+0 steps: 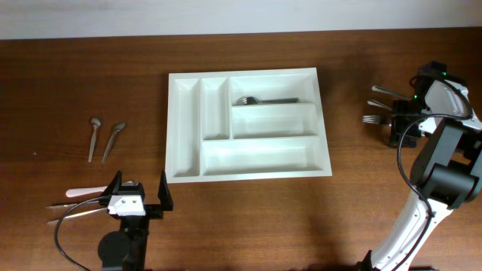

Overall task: Pack container
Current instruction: 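Lower the right gripper and grasp a second fork by its handle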

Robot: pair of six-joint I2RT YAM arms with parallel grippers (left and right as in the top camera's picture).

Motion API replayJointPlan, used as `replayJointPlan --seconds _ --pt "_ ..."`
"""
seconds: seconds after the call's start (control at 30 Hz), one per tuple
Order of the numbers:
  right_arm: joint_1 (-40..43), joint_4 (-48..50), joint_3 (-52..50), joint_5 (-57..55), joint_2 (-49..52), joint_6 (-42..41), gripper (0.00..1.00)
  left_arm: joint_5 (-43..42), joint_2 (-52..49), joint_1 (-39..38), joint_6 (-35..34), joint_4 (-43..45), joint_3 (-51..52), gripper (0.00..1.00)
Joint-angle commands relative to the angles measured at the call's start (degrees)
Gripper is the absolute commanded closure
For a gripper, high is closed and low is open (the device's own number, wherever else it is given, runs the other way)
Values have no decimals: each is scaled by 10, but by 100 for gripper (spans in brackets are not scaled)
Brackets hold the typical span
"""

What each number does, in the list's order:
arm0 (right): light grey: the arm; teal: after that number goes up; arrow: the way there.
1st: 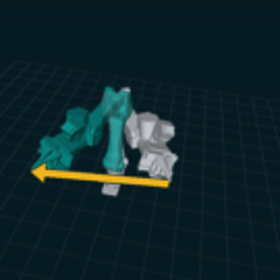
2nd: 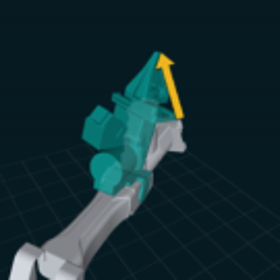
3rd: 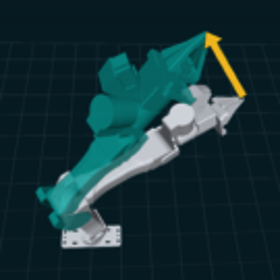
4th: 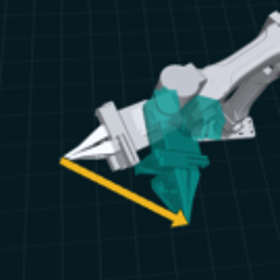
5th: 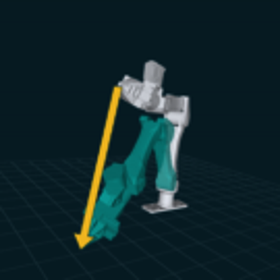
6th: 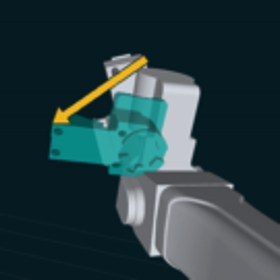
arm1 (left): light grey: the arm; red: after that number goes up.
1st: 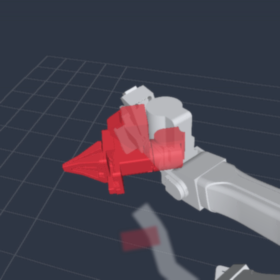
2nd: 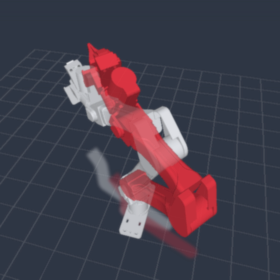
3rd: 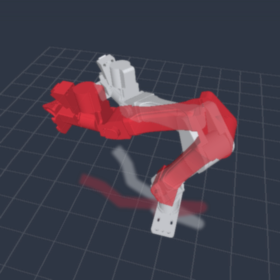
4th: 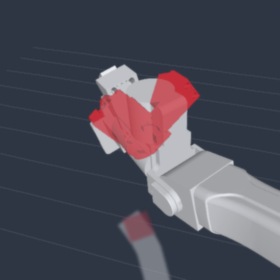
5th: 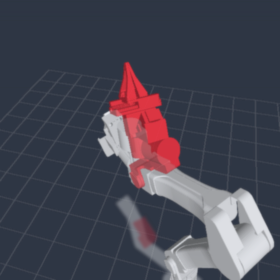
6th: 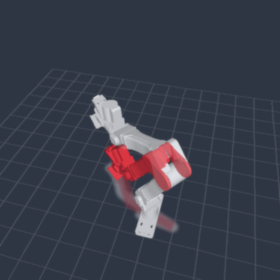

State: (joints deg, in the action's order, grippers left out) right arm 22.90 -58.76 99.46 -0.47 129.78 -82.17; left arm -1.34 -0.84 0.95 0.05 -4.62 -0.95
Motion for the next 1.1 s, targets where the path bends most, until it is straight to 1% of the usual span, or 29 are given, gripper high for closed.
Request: replayJointPlan --seconds 0.0,0.13,0.23,0.33,0.4,0.47,0.5,0.6,0.73,0.83,1.0,1.07 --pt "0 -5 -18 -17 9 -9 33 -6 5 3 9 1 4 1" --pt "0 -3 -18 -17 9 -9 46 -6 5 3 9 1 4 1" --pt "0 -3 -18 -17 9 -9 48 -6 5 3 9 1 4 1" --pt "0 -3 -18 -17 9 -9 58 -6 5 3 9 1 4 1" --pt "0 -3 -18 -17 9 -9 60 -6 5 3 9 1 4 1" --pt "0 -3 -18 -17 9 -9 66 -6 5 3 9 1 4 1" --pt "0 -3 -18 -17 9 -9 72 -6 5 3 9 1 4 1" --pt "0 -3 -18 -17 9 -9 79 -6 5 3 9 1 4 1" --pt "0 -3 -18 -17 9 -9 92 -6 5 3 9 1 4 1" --pt "0 -4 -18 -4 9 -8 96 -6 5 3 9 1 4 1" --pt "0 -4 -17 11 8 -6 96 -6 5 3 9 1 4 1" --pt "0 -4 -14 16 7 11 96 -6 5 3 9 1 4 1"
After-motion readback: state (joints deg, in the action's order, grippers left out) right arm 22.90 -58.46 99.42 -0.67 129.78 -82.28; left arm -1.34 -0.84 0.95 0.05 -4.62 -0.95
